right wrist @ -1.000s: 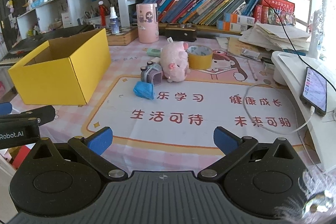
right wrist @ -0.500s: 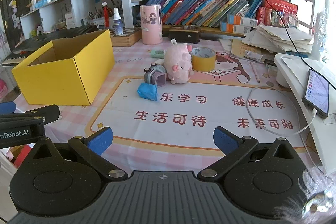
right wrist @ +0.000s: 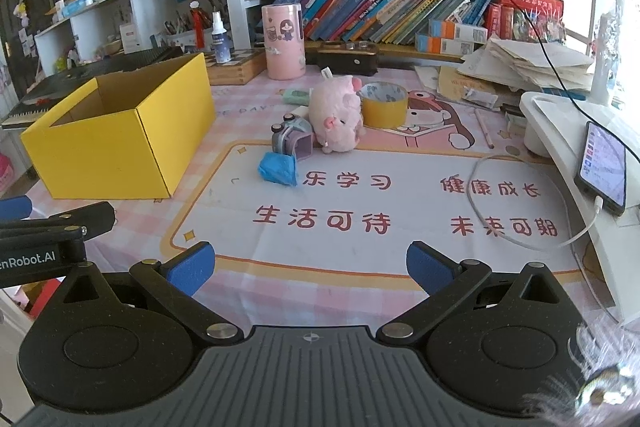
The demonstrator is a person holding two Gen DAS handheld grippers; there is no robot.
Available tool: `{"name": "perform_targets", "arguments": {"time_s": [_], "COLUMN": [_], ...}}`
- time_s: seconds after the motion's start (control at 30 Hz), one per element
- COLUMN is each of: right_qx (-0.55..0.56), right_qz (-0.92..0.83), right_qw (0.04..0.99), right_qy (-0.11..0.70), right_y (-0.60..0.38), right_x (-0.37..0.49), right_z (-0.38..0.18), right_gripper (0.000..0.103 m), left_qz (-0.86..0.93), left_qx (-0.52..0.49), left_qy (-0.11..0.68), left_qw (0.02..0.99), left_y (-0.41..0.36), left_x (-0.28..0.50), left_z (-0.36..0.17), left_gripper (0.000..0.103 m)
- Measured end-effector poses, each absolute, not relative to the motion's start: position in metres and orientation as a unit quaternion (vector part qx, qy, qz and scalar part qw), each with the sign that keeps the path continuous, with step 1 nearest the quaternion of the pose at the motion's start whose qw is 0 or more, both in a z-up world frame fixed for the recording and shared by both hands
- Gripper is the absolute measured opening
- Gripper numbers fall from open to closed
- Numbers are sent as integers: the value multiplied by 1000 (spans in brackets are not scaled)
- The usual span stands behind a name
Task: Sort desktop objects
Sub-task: 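Move both tools toward the pink plush pig and blue bag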
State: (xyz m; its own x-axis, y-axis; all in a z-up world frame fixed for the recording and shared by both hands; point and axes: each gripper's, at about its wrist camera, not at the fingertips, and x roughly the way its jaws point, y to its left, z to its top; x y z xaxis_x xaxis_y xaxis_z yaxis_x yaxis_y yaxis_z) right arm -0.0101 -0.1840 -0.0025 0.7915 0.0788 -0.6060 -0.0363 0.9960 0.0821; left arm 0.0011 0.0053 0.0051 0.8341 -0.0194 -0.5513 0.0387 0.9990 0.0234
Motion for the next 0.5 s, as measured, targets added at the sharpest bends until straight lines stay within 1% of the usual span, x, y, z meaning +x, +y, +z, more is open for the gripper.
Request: {"name": "perform_targets", "arguments": {"time_s": [0.5], "right_qx": [40], "right_qz": [26], "right_qw": [942], "right_qy": [331], "right_y": [-189], "right_x": [-3], "right_z": [-4], "right_gripper": [101], "left_qz": [-27], "left_qx": [20], "left_qy": [294], "left_qw": [955], "left_y": [0], "left_x": [8], "left_z": [4], "left_gripper": [103]}}
